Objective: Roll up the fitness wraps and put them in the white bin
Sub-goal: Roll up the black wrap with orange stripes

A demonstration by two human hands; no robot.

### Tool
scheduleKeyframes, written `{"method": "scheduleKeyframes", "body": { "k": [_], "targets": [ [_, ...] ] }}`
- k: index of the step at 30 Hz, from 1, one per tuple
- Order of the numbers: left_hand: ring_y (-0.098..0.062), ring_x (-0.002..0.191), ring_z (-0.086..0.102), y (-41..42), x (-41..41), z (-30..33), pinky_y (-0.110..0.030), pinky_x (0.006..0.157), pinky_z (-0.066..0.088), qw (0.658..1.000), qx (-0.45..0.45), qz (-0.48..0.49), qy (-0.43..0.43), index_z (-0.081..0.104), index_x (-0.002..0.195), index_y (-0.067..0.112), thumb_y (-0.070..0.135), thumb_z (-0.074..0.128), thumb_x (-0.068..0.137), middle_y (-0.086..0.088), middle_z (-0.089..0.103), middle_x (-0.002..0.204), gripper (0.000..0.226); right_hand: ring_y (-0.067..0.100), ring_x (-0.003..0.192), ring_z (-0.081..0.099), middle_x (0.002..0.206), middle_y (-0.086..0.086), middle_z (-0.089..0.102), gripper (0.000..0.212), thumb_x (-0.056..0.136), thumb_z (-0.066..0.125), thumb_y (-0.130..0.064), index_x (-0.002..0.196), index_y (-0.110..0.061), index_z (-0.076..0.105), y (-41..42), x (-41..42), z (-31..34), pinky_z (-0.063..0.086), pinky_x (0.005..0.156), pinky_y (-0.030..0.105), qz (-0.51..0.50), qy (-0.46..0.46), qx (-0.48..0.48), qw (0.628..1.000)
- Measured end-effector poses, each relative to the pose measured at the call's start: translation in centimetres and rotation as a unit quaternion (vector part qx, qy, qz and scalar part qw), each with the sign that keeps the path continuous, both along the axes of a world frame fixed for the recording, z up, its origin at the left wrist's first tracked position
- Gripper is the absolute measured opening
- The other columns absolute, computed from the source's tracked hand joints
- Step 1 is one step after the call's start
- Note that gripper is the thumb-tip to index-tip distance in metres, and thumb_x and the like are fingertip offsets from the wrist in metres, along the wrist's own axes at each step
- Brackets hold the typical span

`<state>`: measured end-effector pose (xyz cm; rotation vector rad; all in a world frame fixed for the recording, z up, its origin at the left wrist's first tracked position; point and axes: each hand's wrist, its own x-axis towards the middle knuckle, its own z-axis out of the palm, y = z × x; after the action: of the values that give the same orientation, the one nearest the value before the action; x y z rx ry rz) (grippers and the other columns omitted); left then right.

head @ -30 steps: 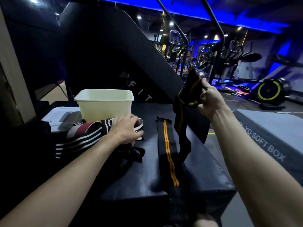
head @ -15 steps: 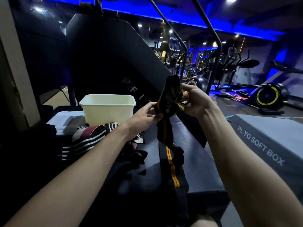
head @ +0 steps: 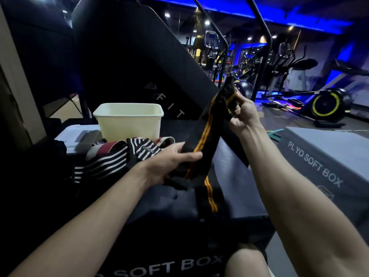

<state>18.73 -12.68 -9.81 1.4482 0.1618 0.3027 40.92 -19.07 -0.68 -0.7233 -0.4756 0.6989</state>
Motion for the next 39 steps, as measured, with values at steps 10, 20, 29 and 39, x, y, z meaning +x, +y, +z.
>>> {"method": "scheduleKeyframes", "body": {
  "k": [10,20,29,39],
  "targets": [
    [-0.040,0.087,0.058,-1.2,-0.1,-3.4,-0.045,0.073,0.045,0.997,0.058,0.041,-0.003,0.061,0.116,0.004,0.016,0.078,0.085,-0.021,0.066,0.097,0.037,0.018,0.060,0.070,0.085,0.007,0.067,0.013,0.095,0.064,-0.011,0.107,-0.013,0.059,-0.6,-0.2,-5.9,0.057,0.051,0.028,-0.005,0.022,-0.147,0.989],
    [-0.021,0.100,0.064,-0.9,-0.3,-4.5,-0.034,0.086,0.055,0.995,0.098,0.006,-0.007,0.063,0.125,0.004,-0.003,0.067,0.094,-0.012,0.070,0.110,0.032,0.036,0.112,0.069,0.102,0.014,0.053,0.023,0.095,0.035,0.008,0.101,-0.008,0.050,0.0,2.4,-12.9,0.054,0.044,0.027,0.005,0.038,-0.250,0.968],
    [-0.020,0.102,0.063,0.3,-0.6,-5.4,-0.032,0.091,0.052,0.994,0.109,-0.007,0.022,0.064,0.123,0.001,0.002,0.068,0.088,-0.012,0.069,0.110,0.035,0.028,0.070,0.070,0.089,0.015,0.073,0.036,0.069,0.078,-0.027,0.093,-0.005,0.065,1.8,8.0,-17.1,0.050,0.052,0.029,-0.156,-0.267,-0.534,0.787],
    [-0.022,0.053,0.061,0.3,0.3,-4.9,-0.026,0.046,0.049,0.992,-0.058,0.063,0.097,0.056,0.098,0.003,-0.001,0.048,0.091,-0.018,0.060,0.069,0.012,0.005,0.050,0.041,0.055,-0.012,0.041,0.062,0.092,0.068,-0.007,0.144,-0.036,0.053,0.8,7.9,-16.2,0.039,0.053,0.022,0.047,-0.544,-0.447,0.708]
  ]
}}
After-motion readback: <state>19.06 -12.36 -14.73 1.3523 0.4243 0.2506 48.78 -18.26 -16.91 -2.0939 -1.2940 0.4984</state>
